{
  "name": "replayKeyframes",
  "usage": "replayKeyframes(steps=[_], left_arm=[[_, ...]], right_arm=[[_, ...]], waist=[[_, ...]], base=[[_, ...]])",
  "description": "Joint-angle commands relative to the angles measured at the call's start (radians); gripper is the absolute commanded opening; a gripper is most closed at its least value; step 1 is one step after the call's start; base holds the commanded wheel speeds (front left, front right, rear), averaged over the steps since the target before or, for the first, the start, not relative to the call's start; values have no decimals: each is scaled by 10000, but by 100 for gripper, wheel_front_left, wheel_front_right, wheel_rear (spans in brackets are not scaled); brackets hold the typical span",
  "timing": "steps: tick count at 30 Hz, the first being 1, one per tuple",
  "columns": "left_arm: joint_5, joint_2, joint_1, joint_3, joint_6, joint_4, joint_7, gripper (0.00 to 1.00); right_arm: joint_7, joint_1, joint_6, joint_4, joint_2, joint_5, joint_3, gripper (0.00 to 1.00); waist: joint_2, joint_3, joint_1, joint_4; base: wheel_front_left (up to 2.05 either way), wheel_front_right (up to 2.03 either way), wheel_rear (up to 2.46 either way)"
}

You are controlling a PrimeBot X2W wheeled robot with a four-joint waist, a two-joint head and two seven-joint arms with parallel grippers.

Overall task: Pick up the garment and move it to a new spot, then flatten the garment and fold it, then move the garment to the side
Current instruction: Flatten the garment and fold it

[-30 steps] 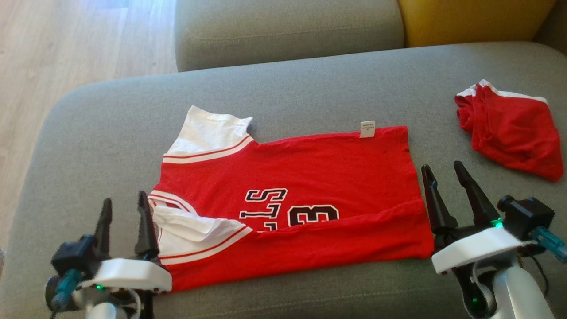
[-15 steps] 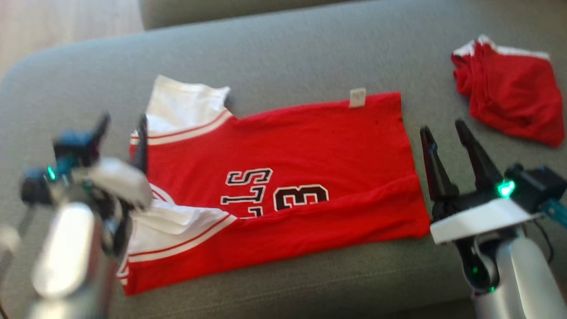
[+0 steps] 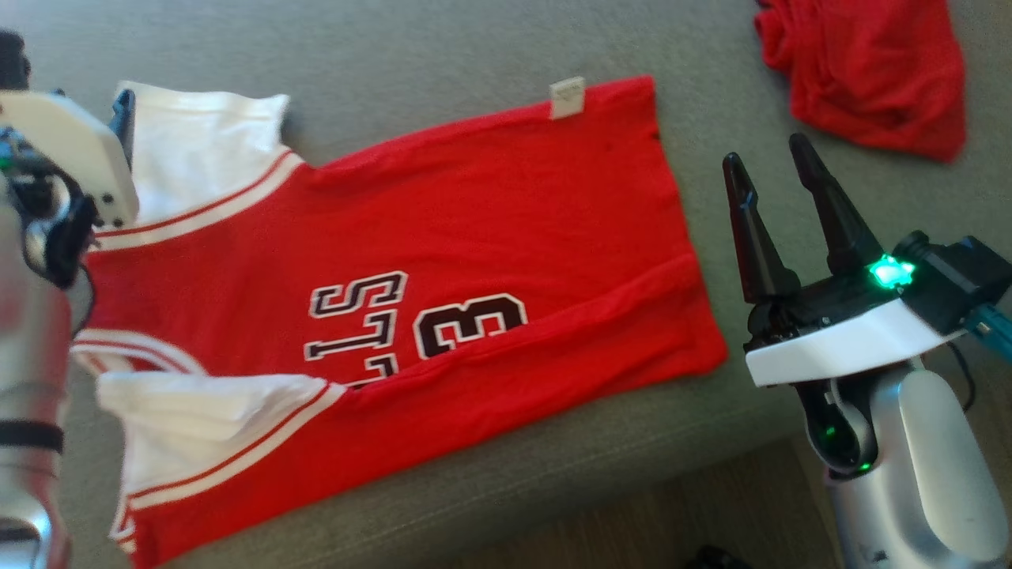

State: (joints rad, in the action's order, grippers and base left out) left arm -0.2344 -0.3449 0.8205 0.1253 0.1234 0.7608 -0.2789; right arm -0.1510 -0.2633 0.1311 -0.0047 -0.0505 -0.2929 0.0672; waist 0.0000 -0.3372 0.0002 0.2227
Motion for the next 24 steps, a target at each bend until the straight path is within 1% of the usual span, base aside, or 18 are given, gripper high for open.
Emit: replayKeyframes(steps=[1, 7, 11, 22, 23, 24], left_arm=[[14, -540, 514, -178, 23, -246, -90, 100], [120, -1156, 1289, 440, 61, 577, -686, 100], [151, -1418, 1609, 810, 68, 1131, -978, 100], [60, -1453, 2007, 1079, 69, 1860, -784, 100], [27, -1422, 2035, 1114, 69, 1931, -818, 82], [-22, -1383, 2061, 1175, 70, 1976, -839, 40]], right_arm=[[-126, -346, -4, -313, 3, -42, 202, 100], [-338, -531, -4, -169, 3, -262, 284, 100], [-469, -585, -4, 19, 3, -336, 315, 100], [-507, -639, -4, 194, 3, -229, 221, 100], [-504, -640, -4, 206, 3, -218, 214, 100], [-497, -638, -4, 222, 3, -205, 204, 100]], waist=[[0, -322, -2, 332], [0, -605, -2, 675], [0, -710, -2, 821], [0, -820, -2, 878], [0, -818, -2, 871], [0, -816, -2, 859]], base=[[0, 0, 0], [0, 0, 0], [0, 0, 0], [0, 0, 0], [0, 0, 0], [0, 0, 0]])
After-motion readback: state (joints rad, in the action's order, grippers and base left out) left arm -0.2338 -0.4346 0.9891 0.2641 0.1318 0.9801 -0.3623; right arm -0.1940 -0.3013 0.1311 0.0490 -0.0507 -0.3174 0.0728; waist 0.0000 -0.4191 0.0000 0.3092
